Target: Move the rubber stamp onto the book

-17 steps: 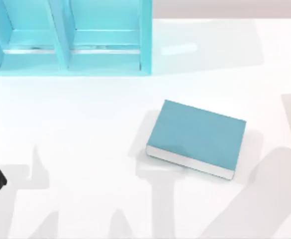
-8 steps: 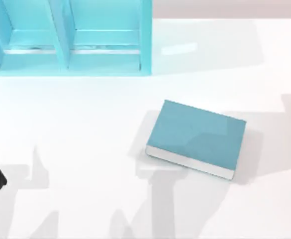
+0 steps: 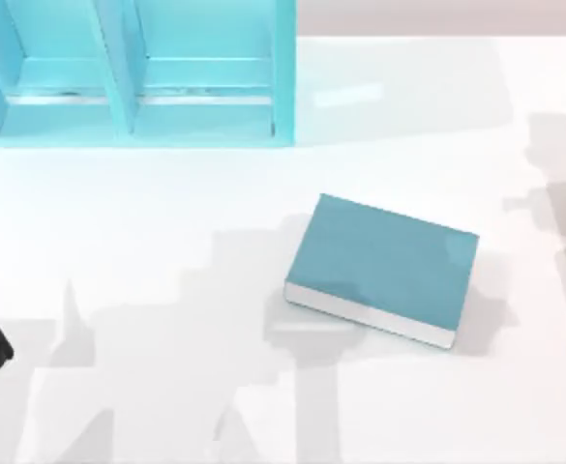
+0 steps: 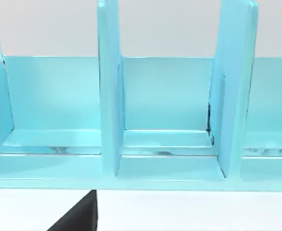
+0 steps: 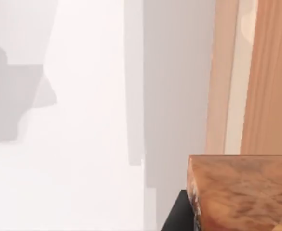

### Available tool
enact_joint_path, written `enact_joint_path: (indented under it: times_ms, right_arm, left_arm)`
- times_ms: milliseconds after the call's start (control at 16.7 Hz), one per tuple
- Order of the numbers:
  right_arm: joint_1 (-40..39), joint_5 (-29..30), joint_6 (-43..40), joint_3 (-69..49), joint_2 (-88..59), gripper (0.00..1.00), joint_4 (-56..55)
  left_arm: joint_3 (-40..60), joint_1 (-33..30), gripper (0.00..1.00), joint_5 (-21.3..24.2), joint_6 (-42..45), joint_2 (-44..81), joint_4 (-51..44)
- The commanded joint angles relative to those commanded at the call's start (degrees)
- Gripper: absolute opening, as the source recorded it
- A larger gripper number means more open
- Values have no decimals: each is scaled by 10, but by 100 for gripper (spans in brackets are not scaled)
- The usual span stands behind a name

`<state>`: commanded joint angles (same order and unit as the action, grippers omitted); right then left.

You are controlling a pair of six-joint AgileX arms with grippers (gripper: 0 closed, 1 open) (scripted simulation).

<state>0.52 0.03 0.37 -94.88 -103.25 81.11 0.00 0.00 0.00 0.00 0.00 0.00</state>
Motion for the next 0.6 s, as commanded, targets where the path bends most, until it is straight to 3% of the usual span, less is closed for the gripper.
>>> enact_joint_path:
  times_ms: [360, 600]
  right_arm:
    - [-3, 0, 5, -1, -3, 0, 2]
    - [-66, 4, 66, -35, -57, 0, -15]
  left_arm:
    - [0, 0, 100, 0, 0, 0, 0]
    - [0, 0, 100, 0, 0, 0, 0]
